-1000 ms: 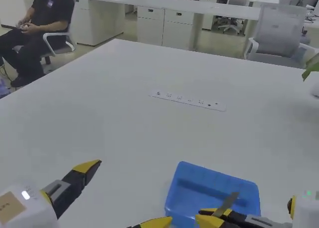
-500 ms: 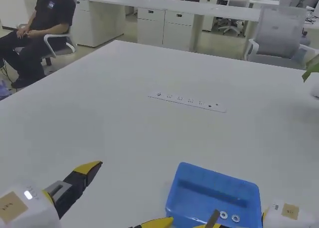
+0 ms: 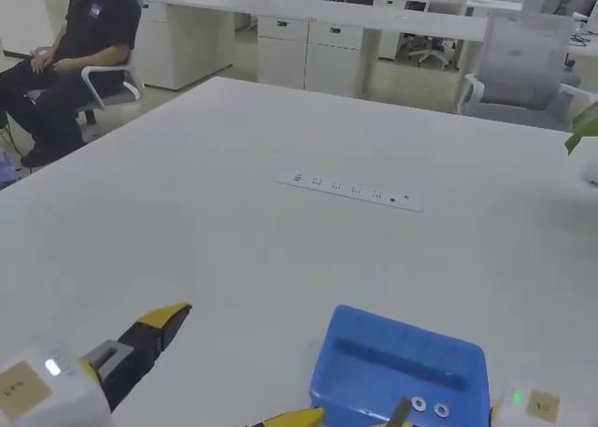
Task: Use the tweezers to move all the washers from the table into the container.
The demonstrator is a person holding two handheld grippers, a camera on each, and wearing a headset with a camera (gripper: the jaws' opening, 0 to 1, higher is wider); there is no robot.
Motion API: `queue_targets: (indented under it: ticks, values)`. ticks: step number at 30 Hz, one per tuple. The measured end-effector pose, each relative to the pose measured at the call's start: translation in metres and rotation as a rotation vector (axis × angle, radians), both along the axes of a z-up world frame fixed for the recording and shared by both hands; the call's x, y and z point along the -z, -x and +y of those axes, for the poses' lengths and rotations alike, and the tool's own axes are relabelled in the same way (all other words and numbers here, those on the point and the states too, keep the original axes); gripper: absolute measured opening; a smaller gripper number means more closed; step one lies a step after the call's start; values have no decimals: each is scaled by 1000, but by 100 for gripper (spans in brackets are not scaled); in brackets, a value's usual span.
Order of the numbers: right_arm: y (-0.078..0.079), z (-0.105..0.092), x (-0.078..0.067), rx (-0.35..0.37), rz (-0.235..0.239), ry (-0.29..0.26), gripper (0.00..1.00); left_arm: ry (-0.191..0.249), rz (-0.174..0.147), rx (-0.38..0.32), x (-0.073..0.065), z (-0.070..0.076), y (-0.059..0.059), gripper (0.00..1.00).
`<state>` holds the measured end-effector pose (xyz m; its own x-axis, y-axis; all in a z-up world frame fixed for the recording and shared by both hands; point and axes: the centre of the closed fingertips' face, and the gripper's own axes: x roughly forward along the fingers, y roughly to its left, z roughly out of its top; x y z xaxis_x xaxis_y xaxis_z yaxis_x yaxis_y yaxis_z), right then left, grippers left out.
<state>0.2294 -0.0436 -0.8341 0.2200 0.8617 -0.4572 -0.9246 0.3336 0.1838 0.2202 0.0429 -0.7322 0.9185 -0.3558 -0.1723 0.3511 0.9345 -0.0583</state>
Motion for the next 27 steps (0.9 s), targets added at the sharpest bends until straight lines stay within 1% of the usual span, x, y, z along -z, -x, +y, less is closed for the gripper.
queue_targets:
  ticks: [3,5,6,8,9,12,15,17,18,19,20,21,23,24,26,27]
  values:
    - [0,0,0,2,4,-14,4,-5,1,1,0,0,0,89]
    - [0,0,0,-3,-3,-17,4,-3,0,1,0,0,0,89]
    - [2,0,-1,-13,-12,-18,4,-3,-1,0,0,0,0,89]
    - [5,0,-1,-49,-53,-1,3,-6,-4,-6,-1,1,0,90]
    - [6,0,0,-59,-69,9,3,0,-5,-7,-1,2,-1,90]
    - [10,0,0,-83,-93,19,3,9,-2,-8,-1,2,-1,89]
    - [9,-1,0,-93,-100,20,3,7,-3,-4,-1,1,-1,89]
    - [7,-2,-1,-76,-79,6,3,5,-1,-4,-1,1,-1,89]
    - [6,-2,-1,-60,-60,1,3,7,-2,-4,-1,1,-1,89]
    - [5,-5,-1,-33,-22,3,3,7,-3,-6,-1,1,-1,89]
    - [4,-5,-4,-34,-33,1,3,9,-4,-7,-2,2,-1,89]
    - [4,-5,-10,-27,-27,-28,3,15,-10,-8,-3,2,-1,90]
    - [6,-4,-21,-5,20,-93,3,21,-23,-25,-6,6,-1,90]
    - [4,-6,-27,22,37,-124,3,35,-20,-30,-6,7,-1,90]
    - [3,-10,-34,47,64,-162,3,51,-19,-30,-6,8,-2,90]
    - [3,-12,-36,47,69,-167,3,50,-19,-30,-6,8,-2,90]
